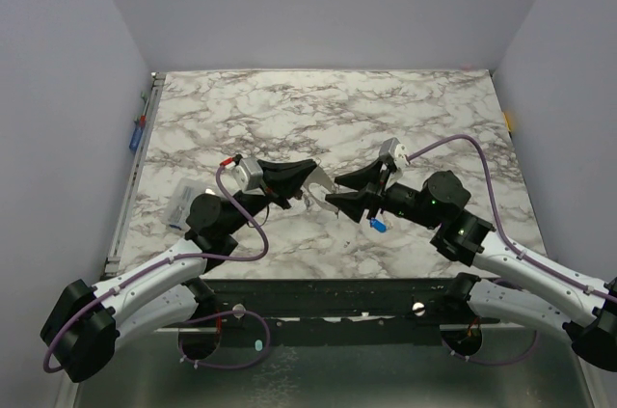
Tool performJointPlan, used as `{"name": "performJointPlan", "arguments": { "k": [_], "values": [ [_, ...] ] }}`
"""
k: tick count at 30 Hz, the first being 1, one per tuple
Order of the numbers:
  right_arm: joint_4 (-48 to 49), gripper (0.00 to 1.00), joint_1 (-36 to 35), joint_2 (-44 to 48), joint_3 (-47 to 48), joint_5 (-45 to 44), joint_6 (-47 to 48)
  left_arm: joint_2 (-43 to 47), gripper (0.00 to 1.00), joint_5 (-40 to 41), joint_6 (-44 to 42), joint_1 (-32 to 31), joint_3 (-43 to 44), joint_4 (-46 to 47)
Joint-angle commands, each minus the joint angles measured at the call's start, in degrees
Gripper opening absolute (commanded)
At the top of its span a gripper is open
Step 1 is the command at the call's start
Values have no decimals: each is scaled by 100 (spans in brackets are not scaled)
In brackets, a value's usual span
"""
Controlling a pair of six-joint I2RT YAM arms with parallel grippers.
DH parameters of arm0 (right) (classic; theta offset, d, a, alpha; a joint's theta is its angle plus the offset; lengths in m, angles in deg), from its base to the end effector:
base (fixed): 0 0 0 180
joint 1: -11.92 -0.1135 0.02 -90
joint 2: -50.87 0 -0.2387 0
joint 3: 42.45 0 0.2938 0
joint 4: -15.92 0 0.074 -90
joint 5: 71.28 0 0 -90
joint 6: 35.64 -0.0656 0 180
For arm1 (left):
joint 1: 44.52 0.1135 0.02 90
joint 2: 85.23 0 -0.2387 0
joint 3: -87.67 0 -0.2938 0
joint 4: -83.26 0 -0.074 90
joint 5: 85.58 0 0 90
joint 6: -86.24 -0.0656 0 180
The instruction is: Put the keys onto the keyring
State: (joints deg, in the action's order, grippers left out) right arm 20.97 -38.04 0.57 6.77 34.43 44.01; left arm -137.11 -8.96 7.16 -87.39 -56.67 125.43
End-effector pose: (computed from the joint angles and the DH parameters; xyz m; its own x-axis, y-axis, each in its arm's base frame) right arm 0.1782 0.2396 0.3011 -0.1198 0.1263 -0.9847 -0.9040 0.3963 0.1608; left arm 0.1939 -0.2007 0.2795 0.1606 -0.4006 -0.9021 0.8604 0.5047 -0.0709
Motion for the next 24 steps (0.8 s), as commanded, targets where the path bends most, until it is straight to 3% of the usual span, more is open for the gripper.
{"name": "performJointPlan", "arguments": {
  "k": [1,8,24],
  "values": [
    [180,55,-58,32,166,-131,126,55,0,125,12,-45,-57,353],
    [234,34,-110,-8,156,-70,198,33,0,118,16,-46,-67,353],
    [-159,22,-199,61,162,269,731,70,0,-30,-157,-57,-103,211]
  ]
}}
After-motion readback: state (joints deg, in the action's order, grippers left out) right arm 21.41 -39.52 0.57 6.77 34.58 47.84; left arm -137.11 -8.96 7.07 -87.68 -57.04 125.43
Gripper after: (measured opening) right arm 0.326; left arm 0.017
